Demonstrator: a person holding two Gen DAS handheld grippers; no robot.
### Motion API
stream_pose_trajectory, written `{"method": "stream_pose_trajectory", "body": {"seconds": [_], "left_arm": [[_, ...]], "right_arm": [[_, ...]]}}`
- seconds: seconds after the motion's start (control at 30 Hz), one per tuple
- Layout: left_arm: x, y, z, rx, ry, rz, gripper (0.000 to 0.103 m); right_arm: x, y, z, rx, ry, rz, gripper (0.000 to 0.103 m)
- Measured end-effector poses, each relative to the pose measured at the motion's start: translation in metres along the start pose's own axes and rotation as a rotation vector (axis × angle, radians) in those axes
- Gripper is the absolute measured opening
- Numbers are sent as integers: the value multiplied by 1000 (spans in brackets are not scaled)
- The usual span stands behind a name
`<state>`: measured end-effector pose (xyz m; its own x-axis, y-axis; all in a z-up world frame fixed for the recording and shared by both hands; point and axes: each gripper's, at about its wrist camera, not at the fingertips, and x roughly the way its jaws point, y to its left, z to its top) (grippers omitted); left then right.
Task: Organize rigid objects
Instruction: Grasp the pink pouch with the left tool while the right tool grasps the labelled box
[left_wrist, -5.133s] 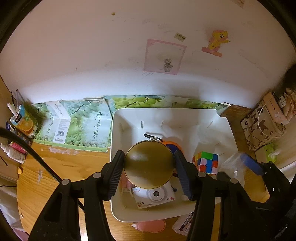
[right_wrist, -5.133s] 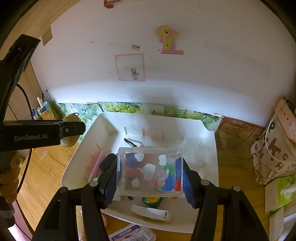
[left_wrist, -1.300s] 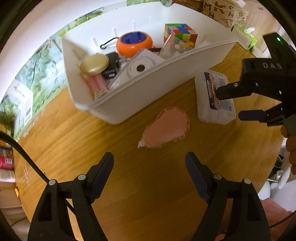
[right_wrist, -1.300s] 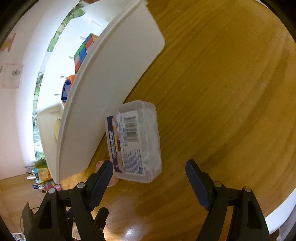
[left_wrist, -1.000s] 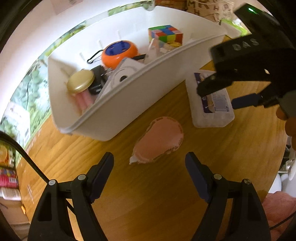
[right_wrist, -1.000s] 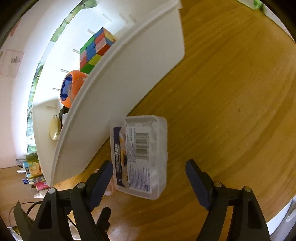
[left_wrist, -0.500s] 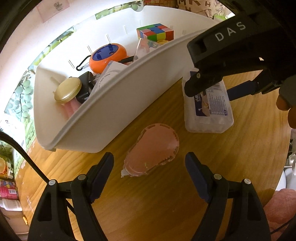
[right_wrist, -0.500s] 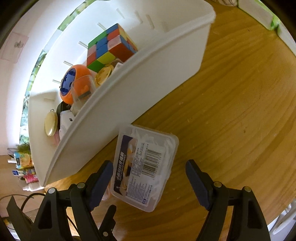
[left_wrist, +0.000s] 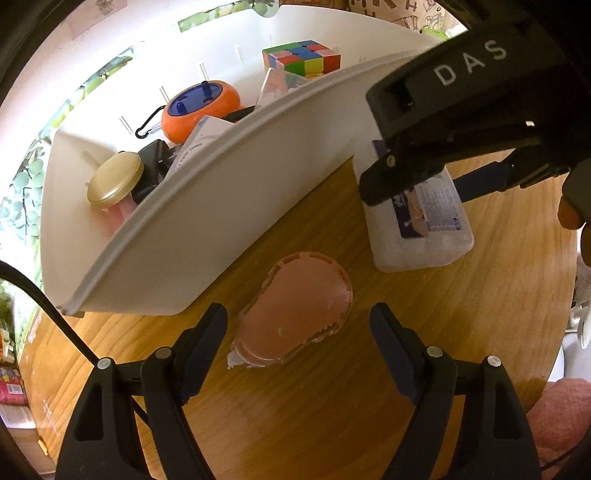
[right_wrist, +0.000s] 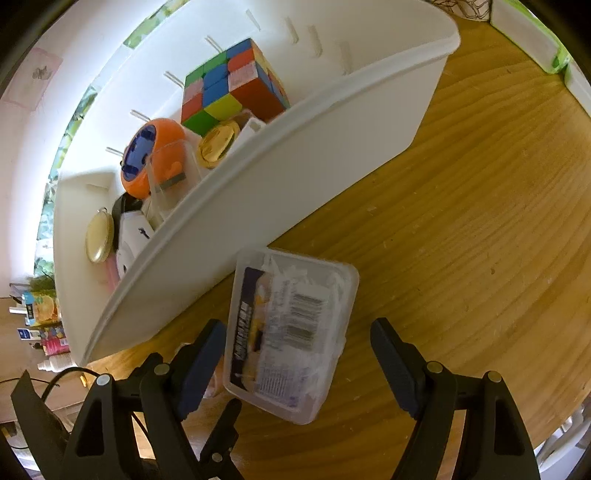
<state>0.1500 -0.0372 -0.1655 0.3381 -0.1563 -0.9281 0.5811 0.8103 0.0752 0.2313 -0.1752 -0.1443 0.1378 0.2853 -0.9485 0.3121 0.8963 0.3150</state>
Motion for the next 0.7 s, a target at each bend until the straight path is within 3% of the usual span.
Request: {"method": "stream_pose_trajectory", "body": {"seconds": [0.4, 0.63, 0.7], "left_arm": [[8, -5, 2, 7, -30, 27, 82], [10, -4, 5, -18, -41, 9, 70], [9, -2, 5, -23, -41, 3, 67]], "right_arm": [[9, 23, 6, -41, 9, -26, 82], [5, 25, 4, -69, -2, -24, 67], [3, 24, 4, -72, -2, -22, 67]]}}
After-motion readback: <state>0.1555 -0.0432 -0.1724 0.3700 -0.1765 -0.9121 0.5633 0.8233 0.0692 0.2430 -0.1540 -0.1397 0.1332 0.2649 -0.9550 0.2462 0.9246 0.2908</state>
